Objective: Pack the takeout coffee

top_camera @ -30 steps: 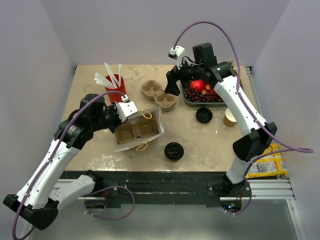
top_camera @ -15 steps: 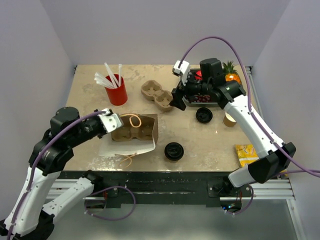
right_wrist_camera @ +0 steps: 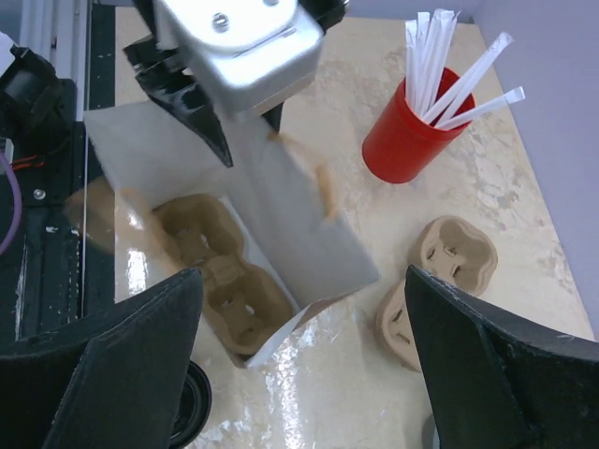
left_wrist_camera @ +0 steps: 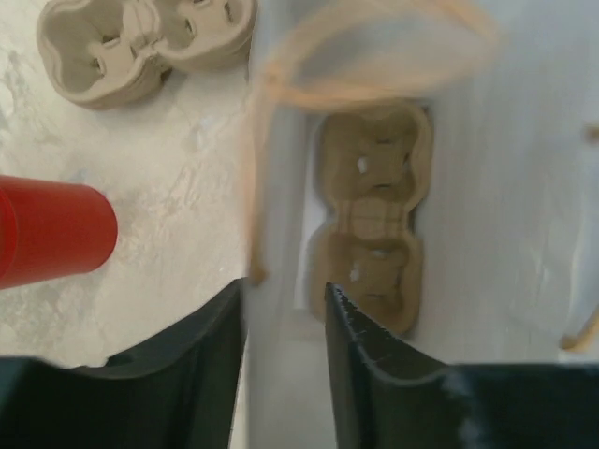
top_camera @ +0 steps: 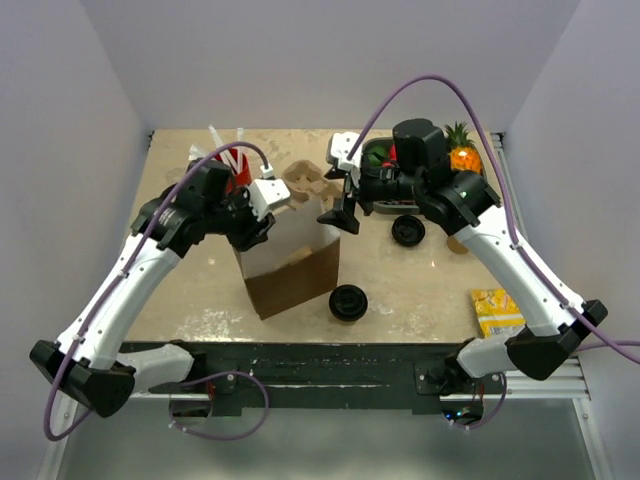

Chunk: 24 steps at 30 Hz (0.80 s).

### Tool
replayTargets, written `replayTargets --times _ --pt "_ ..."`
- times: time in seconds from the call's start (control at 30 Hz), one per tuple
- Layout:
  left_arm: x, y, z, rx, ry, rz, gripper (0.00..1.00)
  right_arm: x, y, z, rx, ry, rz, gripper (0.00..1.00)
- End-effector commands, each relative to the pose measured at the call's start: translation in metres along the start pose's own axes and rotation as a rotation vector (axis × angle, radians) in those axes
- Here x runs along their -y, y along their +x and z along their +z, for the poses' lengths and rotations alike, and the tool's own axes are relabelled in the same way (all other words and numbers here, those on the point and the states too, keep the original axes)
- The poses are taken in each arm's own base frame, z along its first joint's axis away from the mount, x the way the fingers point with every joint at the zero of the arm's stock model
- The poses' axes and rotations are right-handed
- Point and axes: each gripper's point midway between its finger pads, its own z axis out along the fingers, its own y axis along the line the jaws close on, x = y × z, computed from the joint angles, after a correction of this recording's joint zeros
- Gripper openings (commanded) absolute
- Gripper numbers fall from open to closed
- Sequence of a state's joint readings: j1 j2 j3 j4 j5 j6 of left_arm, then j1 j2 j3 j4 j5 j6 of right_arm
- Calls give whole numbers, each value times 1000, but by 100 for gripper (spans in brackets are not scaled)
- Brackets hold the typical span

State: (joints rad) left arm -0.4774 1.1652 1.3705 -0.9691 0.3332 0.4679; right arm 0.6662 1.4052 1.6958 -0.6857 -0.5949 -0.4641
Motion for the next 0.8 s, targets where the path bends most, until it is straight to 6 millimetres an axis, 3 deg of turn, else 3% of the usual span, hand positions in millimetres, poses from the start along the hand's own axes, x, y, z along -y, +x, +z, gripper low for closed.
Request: replayTargets --times 0.0,0.07,0.17,0.2,0.27,0.37,0.43,0.53,0.6,0.63,0.77 --pt "-42 -36 -36 165 -192 -22 54 1 -13 -13 25 15 -52 92" --pt "-49 -67 -59 262 -226 42 59 -1 -15 -19 13 -4 -129 94" --pt "-22 -108 -86 410 -100 137 60 -18 6 -22 -45 -91 -181 94" --pt "-5 -115 -89 448 -8 154 61 -23 19 -21 -73 -109 -164 94" --pt "16 -124 -99 483 94 171 62 -23 24 -20 -78 -97 -153 93" --pt "48 -109 -92 427 276 90 63 -15 23 -20 -37 -36 -86 93" --pt "61 -83 -83 359 326 55 64 -10 28 -20 -25 -7 -17 94" --pt "83 -44 -72 265 398 38 64 4 19 -18 21 41 52 94" --pt "95 -31 -66 227 462 6 65 13 12 -17 54 70 72 93" --pt "96 -25 -59 213 475 -10 66 14 10 -17 62 75 95 93" --pt "81 -38 -39 241 419 -22 67 15 4 -17 98 86 104 93"
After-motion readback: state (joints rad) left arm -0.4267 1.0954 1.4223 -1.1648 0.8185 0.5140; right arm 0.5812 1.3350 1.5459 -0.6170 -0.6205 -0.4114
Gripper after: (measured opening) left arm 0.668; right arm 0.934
